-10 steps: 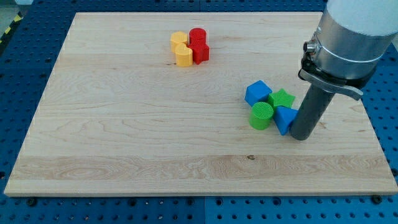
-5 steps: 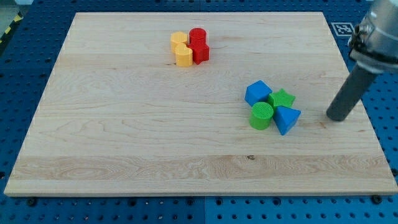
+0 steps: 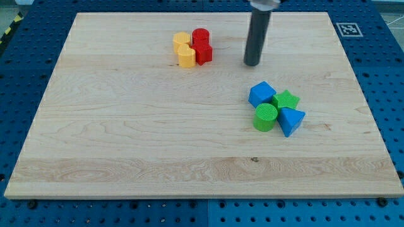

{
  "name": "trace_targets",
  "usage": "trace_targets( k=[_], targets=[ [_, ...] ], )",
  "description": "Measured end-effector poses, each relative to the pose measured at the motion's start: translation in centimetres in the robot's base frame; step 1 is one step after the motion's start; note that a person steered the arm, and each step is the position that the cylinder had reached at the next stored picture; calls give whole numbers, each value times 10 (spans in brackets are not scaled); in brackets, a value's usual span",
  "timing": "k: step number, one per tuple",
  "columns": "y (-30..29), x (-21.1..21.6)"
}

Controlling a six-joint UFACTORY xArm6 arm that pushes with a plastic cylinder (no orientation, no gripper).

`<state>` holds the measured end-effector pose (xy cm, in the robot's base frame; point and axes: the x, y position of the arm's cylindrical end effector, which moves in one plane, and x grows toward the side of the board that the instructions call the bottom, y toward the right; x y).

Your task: Slide the group of blocks slightly down

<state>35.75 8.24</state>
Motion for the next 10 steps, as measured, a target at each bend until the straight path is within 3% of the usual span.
trace_targets(
  k=[5,10],
  targets=[
    [-26,58],
    [-26,63]
  ],
)
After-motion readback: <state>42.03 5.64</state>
